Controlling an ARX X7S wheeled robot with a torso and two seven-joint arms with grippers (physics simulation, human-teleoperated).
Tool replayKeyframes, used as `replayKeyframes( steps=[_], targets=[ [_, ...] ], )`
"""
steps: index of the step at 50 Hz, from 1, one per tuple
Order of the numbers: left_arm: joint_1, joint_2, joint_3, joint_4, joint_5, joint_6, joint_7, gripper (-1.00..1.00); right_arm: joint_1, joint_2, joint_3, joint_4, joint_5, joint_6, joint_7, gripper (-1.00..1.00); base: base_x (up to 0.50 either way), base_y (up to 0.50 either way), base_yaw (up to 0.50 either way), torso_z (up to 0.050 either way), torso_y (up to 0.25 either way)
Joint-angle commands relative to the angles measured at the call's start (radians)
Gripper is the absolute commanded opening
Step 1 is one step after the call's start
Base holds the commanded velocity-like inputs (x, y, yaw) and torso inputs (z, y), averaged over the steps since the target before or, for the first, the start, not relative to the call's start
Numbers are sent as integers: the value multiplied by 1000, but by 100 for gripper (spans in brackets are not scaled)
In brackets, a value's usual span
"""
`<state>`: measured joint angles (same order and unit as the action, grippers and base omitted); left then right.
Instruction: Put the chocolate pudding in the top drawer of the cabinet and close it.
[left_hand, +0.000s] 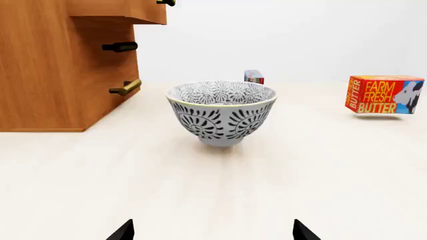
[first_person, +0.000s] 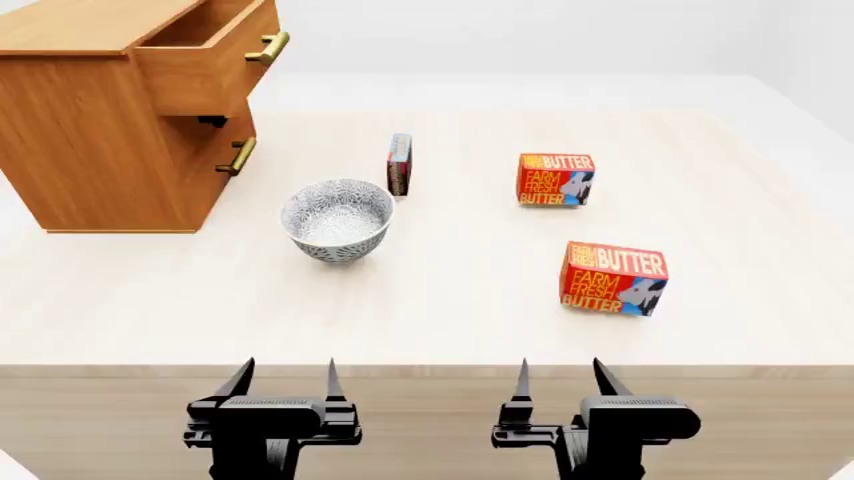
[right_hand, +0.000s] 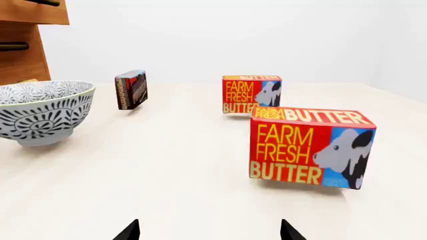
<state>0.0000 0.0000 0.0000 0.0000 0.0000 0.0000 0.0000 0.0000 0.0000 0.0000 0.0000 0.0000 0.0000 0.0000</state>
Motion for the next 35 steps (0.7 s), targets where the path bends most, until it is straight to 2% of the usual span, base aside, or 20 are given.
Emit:
replayKeyframes(
  steps=[1, 9, 13, 19, 28, 35],
  targets=[
    [0, -17, 20, 0, -12, 4, -18, 100, -1, 16, -19, 0, 16, -1, 20, 100, 0, 0, 0, 0, 0],
    [10, -42, 45, 7, -46, 38, -38, 100, -2, 41, -46, -1, 44, 2, 51, 100, 0, 0, 0, 0, 0],
    [12, -50, 46, 22, -78, 37, -38, 100, -2, 49, -57, -10, 46, 9, 64, 100, 0, 0, 0, 49, 44],
    [5, -62, 39, 103, -126, -53, -55, 100, 8, 59, -59, -50, 68, 45, 81, 100, 0, 0, 0, 50, 1],
    [-55, -112, 44, 353, -165, -314, -82, 100, 97, 81, -49, -190, 99, 203, 113, 100, 0, 0, 0, 50, 0],
    [-204, -179, 23, 549, -239, -617, -82, 100, 270, 112, -21, -326, 151, 459, 136, 100, 0, 0, 0, 50, 0]
  ],
)
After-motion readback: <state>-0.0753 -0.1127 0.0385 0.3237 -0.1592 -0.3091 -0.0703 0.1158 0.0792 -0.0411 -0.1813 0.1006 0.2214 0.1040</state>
